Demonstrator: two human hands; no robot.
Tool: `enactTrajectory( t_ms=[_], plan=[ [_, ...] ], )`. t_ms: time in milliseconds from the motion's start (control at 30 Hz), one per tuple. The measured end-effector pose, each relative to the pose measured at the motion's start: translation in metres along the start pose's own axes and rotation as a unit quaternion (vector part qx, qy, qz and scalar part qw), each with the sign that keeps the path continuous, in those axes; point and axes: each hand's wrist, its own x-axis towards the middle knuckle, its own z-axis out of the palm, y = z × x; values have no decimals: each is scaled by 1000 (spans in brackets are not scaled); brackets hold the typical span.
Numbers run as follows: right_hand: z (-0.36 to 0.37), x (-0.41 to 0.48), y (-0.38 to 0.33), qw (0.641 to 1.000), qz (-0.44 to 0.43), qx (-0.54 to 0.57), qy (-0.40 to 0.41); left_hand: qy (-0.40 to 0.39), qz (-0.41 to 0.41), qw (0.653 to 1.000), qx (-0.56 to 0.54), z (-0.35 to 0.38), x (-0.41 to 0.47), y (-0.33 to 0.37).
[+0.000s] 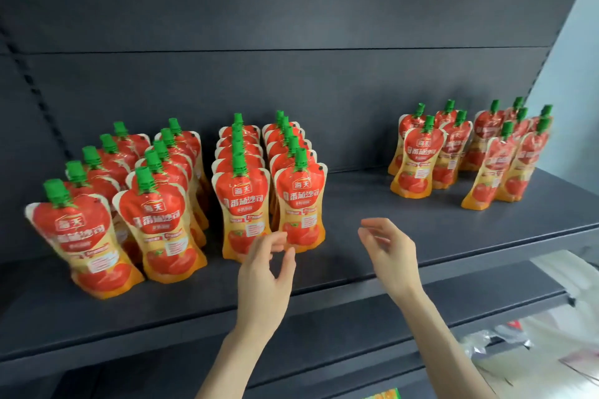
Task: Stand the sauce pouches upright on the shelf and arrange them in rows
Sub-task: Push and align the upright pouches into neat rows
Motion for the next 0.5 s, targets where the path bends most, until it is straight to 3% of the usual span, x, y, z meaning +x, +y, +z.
enactTrajectory(
  t_ms=[233,500],
  plan=[
    [-91,64,-3,994,-53,-40,86,-83,56,990,-100,95,64,77],
    [-205,176,12,977,-120,-112,138,-48,49,995,-79,250,153,118]
  ],
)
